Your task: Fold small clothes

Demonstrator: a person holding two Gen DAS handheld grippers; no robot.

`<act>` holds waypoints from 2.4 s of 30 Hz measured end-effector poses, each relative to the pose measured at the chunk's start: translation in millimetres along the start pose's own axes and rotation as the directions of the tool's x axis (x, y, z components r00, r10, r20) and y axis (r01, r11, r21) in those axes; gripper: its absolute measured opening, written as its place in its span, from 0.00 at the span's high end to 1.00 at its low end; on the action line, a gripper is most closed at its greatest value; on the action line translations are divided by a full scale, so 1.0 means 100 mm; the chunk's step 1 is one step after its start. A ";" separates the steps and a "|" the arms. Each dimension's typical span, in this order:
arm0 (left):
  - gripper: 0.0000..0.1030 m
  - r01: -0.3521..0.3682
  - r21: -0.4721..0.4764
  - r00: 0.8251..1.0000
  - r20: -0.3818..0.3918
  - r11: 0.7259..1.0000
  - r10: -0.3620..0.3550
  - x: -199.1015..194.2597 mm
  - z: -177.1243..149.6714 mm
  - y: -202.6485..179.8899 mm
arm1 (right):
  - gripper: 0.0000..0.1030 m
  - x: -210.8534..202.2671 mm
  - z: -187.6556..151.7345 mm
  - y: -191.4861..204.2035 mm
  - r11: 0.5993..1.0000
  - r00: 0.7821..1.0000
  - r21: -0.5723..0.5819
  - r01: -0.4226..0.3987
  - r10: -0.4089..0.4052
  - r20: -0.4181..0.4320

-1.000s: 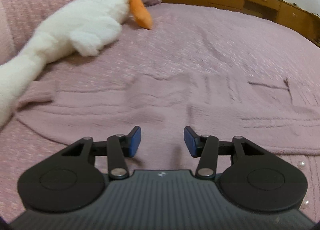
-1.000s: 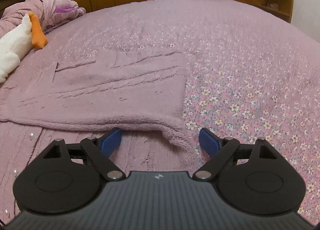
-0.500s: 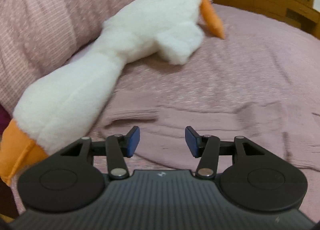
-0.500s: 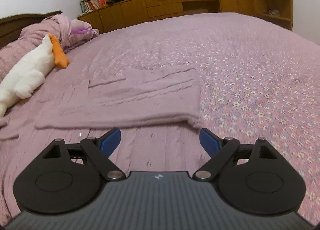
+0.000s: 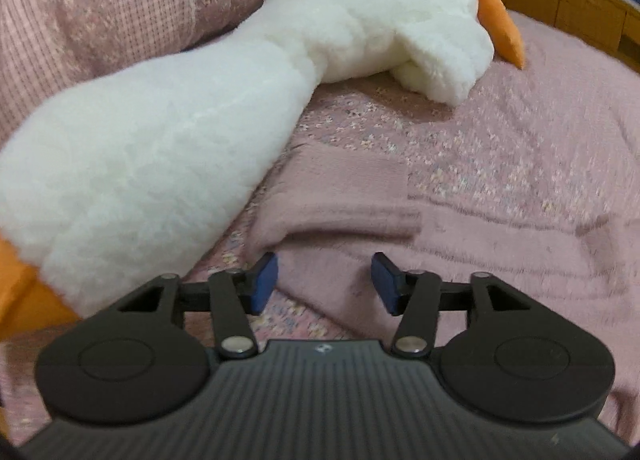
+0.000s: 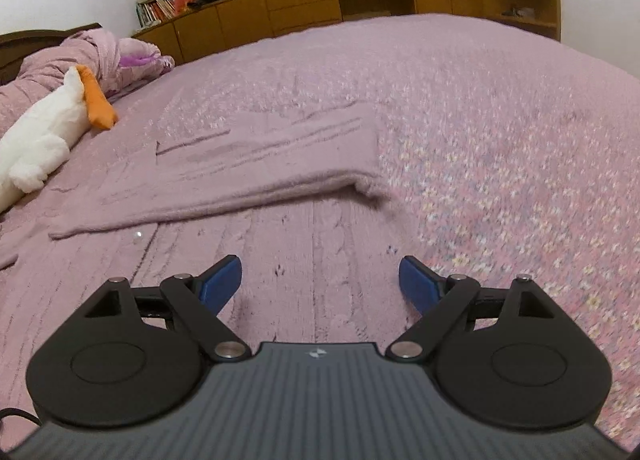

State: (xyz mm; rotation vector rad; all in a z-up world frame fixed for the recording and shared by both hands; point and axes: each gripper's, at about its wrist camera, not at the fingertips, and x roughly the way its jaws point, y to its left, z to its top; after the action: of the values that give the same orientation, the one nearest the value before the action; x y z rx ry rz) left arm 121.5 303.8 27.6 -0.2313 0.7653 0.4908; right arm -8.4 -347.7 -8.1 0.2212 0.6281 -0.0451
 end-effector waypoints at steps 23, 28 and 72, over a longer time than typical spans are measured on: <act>0.95 0.043 0.016 0.984 0.173 0.999 -0.046 0.05 0.06 -0.13 | 0.00 0.23 -0.16 0.18 0.990 0.999 -0.133 0.047 -0.044 0.025; 0.95 0.163 0.010 0.956 0.245 0.987 -0.160 -0.42 0.12 -0.17 | 0.00 0.24 -0.17 0.19 0.990 0.999 -0.134 0.048 -0.045 0.028; 0.95 0.610 0.339 0.769 -0.034 0.716 -0.639 -1.65 -1.26 -3.35 | 0.00 0.09 0.06 -0.34 0.940 0.984 0.292 -0.178 0.166 0.066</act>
State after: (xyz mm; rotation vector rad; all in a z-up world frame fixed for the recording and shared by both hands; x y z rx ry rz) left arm 112.0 -88.4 64.4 -0.1391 0.6227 -0.2837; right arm -1.3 -382.1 -15.4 0.5651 0.5574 0.0251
